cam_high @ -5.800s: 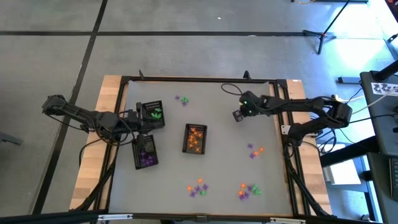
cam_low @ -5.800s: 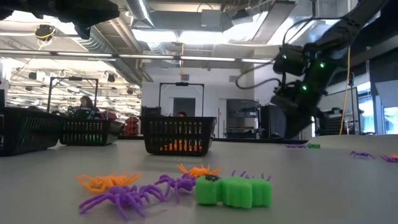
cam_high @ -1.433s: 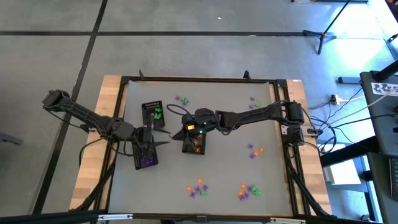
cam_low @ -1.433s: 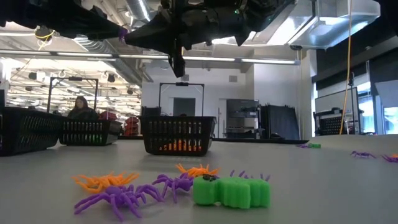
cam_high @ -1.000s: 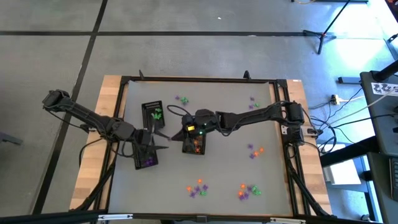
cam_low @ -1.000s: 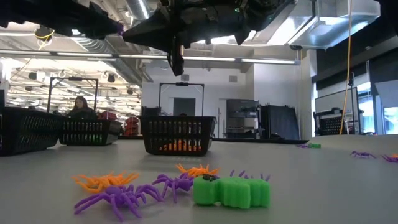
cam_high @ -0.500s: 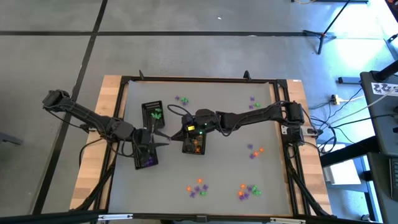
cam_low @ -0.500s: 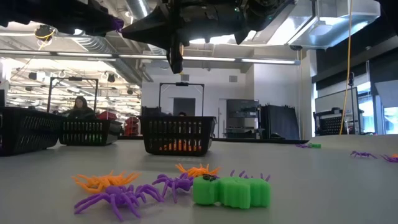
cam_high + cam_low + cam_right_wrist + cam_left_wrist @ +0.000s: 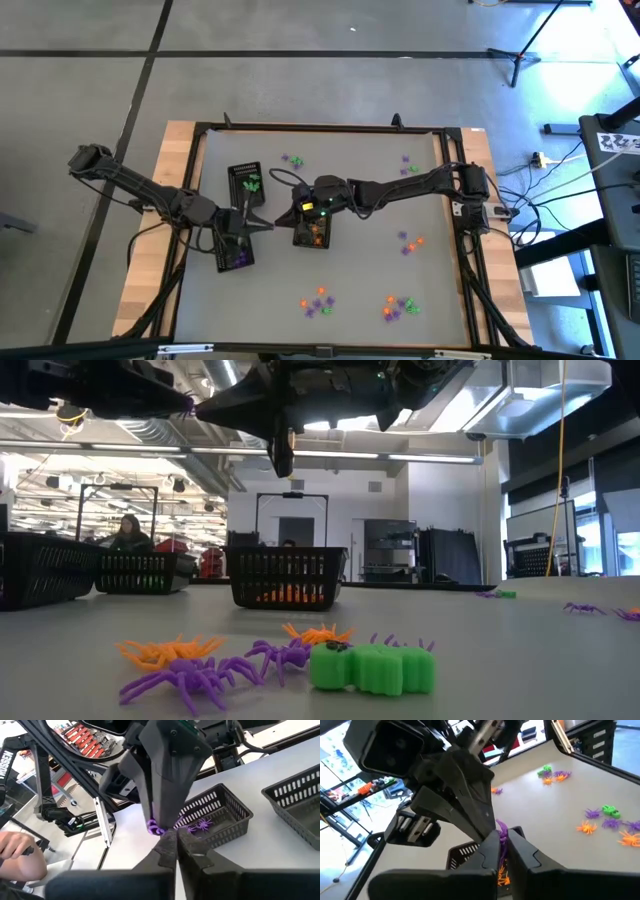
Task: Sort Halloween decoration
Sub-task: Put the purple spider toy into the bottom left black basket
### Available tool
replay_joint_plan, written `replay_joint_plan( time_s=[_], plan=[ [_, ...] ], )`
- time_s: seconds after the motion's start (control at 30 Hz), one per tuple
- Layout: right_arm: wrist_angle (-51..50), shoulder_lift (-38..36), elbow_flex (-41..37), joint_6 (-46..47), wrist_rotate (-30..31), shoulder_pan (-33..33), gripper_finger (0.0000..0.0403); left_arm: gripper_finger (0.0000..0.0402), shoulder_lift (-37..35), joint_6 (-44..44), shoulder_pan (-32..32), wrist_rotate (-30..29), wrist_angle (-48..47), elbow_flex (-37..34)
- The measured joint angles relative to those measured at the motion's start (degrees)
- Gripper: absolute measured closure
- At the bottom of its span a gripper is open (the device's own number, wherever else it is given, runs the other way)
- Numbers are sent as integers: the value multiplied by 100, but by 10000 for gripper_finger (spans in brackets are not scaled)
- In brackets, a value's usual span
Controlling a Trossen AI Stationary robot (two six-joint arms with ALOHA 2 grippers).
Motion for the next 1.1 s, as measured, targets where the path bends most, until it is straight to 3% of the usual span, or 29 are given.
replay_joint_plan(
  time_s=[0.3, 0.47, 0.8, 0.97, 1.1],
  plan=[
    [-299, -92, 2, -171, -682, -93, 273, 400, -28, -269, -26, -334, -455, 7],
    [-963, -330, 4, -255, -859, -201, 234, 401, -130, -1018, -202, -476, -1629, 576],
    [-1798, -866, 4, -897, -297, -181, 238, 401, -35, -3858, -884, -1070, -5824, 2201],
    [-1931, -911, 2, -1052, -187, -179, 240, 401, -31, -5116, -1171, -810, -6965, 2225],
    [-2042, -914, 2, -1056, -187, -179, 240, 401, 92, -5788, -1351, -523, -7356, 2135]
  ],
)
